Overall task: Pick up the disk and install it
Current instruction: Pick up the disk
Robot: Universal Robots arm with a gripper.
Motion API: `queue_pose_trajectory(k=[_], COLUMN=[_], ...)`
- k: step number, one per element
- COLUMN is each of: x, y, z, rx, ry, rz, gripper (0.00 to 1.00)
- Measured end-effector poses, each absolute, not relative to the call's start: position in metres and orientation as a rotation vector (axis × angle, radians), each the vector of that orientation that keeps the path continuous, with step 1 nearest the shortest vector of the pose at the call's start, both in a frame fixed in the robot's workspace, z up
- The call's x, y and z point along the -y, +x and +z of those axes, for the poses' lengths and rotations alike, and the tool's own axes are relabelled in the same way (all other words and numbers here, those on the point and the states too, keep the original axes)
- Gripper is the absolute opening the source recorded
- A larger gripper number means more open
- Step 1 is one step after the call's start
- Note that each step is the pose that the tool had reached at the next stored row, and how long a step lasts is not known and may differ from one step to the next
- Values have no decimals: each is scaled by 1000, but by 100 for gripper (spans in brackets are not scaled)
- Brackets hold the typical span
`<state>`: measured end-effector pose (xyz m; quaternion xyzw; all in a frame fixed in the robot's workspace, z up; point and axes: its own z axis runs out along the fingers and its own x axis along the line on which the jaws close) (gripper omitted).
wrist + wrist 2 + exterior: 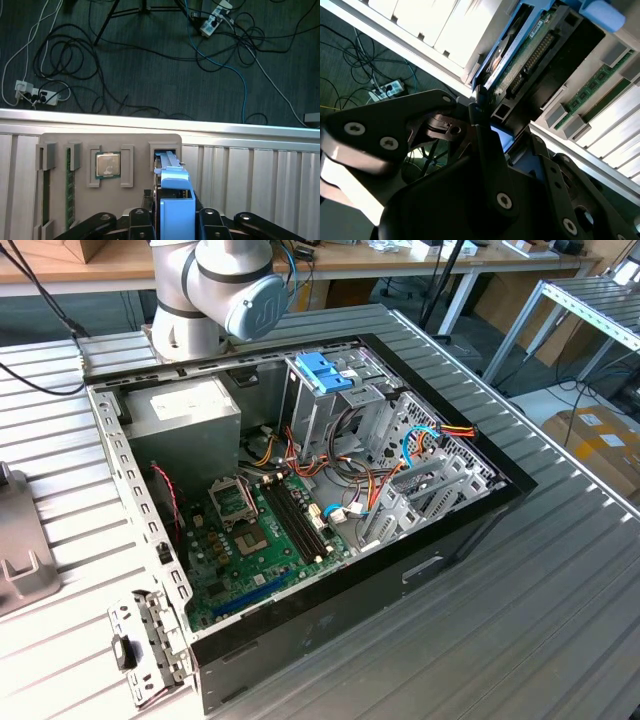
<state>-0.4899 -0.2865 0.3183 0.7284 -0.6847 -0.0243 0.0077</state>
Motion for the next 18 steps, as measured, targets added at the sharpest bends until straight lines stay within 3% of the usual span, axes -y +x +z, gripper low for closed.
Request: queue_pose_trajectory(k=[18], x=[286], y=[-490], z=[325], rx=[2141], ry=[2277], rz=[-76], gripper=[37])
